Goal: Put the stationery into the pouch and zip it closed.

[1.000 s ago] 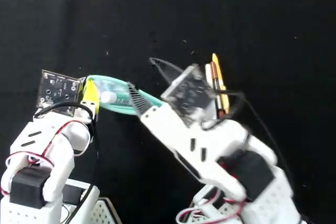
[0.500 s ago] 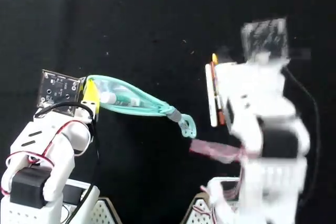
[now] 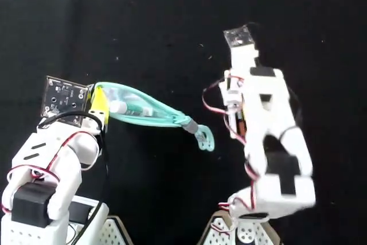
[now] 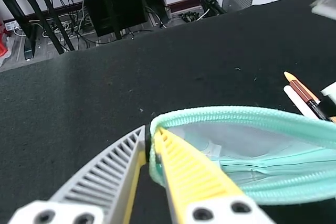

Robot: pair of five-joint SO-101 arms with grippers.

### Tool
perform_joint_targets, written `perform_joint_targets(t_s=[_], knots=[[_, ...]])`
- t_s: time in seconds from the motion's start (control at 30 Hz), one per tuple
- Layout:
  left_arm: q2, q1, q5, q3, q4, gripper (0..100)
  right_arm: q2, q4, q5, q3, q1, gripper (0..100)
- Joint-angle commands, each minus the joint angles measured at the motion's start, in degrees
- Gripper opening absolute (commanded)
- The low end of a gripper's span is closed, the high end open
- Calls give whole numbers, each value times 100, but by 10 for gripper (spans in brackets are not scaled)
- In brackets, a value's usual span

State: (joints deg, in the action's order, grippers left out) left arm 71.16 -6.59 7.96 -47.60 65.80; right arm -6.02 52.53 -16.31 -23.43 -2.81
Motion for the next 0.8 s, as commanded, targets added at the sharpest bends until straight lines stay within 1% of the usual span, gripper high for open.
perform_joint_targets(t_s=[0.0, 0.2, 0.43, 0.63, 0.77], knots=[[-193, -57, -9, -848, 185, 30, -848, 62, -97, 1042, 105, 132], [-193, -57, -9, -848, 167, 32, -1859, 53, -132, 1833, 114, 131], [-193, -57, 0, -848, 167, 32, -2044, 105, -132, 2202, -202, 131], [-193, -57, 0, -848, 158, 32, -2035, 888, -141, 2659, -281, 131], [-193, -57, 9, -857, 158, 32, -2026, 1134, -141, 2949, -246, 133]])
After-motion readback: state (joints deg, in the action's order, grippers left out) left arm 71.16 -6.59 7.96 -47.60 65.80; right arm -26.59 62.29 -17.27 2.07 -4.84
